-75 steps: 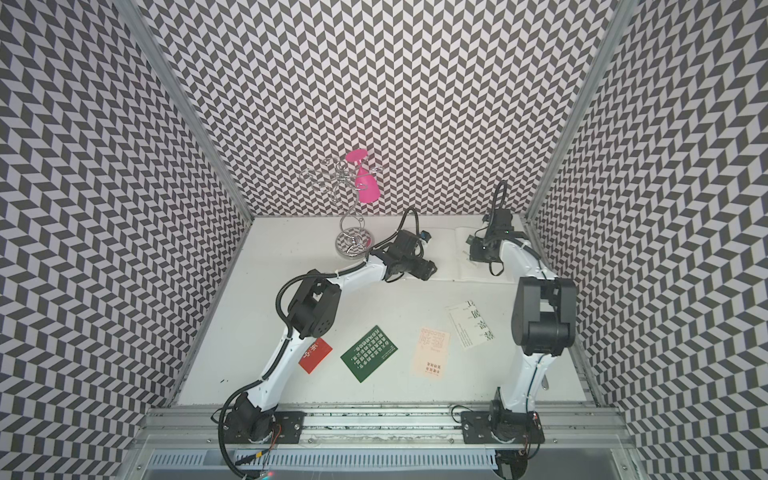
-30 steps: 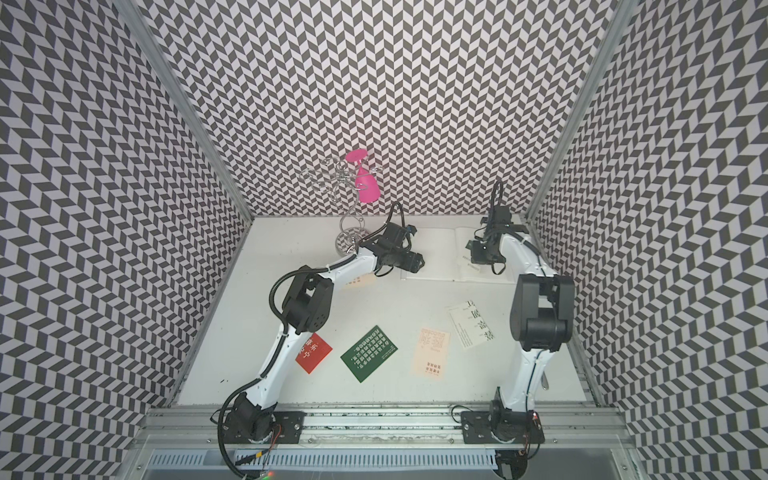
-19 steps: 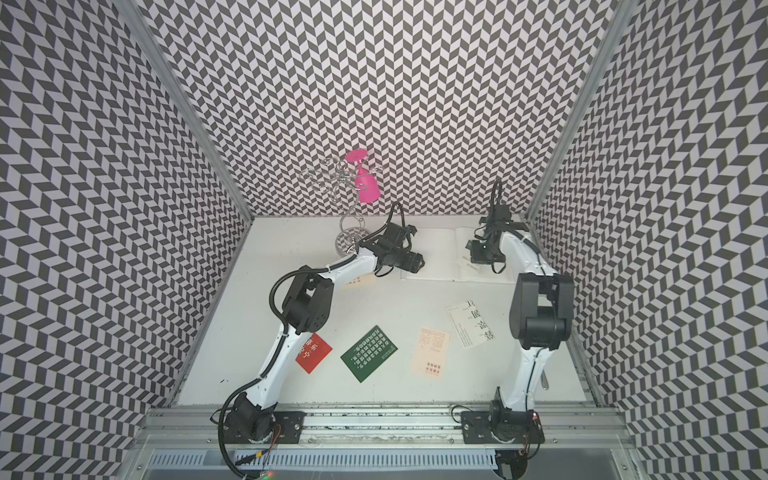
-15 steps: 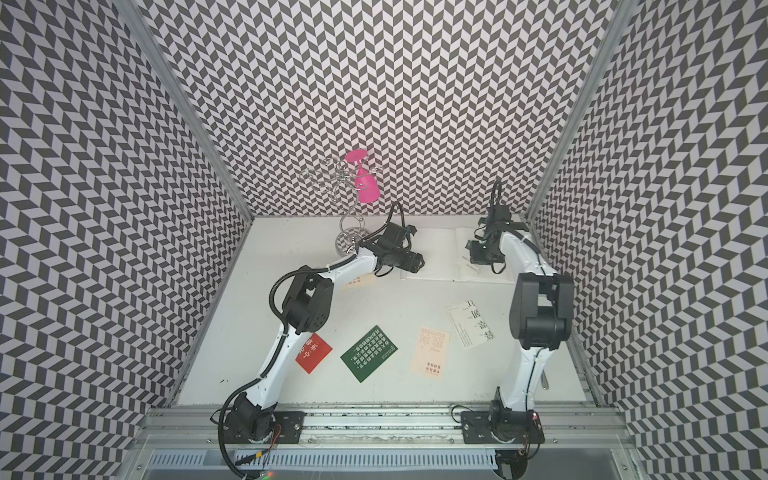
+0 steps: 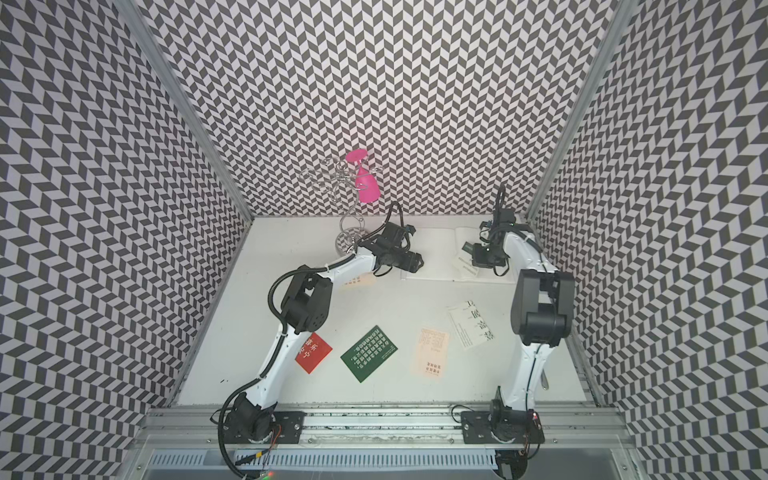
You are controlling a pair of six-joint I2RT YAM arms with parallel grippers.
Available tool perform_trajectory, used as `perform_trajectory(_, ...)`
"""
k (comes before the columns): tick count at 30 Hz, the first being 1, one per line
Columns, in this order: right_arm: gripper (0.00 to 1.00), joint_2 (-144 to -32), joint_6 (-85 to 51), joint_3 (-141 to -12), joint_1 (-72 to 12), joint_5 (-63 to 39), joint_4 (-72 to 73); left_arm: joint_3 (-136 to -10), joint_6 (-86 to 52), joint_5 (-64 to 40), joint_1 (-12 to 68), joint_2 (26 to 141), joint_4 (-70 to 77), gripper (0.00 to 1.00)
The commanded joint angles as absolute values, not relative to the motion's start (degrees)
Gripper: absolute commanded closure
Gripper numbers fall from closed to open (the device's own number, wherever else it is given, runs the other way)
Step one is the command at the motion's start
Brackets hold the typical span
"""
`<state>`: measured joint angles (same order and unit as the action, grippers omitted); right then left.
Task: Place the photos into the photo albums
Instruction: Insert the photo into the photo album.
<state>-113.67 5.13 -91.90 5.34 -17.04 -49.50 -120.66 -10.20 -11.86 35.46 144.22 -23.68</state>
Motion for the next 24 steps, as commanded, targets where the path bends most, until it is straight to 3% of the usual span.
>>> perform_trajectory(1,1.0,-115.6,6.7,-92.6,5.5,-20.4,-49.2,-119.3,-11.4,-11.7,35.0,143.1,-27.2,0.19)
perform_trajectory(3,1.0,-116.1,6.3,-92.4,5.6,-20.1,-48.9,-119.3,-11.4,-11.9,35.0,143.1,-27.2,0.19)
perform_trajectory(9,0.75,-114.7,2.7,-89.6,7.4,-20.8,-43.9,-119.3,-11.4,-11.7,35.0,143.0,-27.2,0.19)
perform_trajectory(12,0.67,-114.2,0.7,-87.6,8.4,-23.3,-40.7,-119.2,-11.5,-11.7,35.0,142.9,-27.1,0.19)
perform_trajectory(24,0.63,-106.6,-13.6,-71.9,11.8,-37.4,-18.6,-117.3,-12.4,-11.4,35.1,141.4,-25.7,0.19)
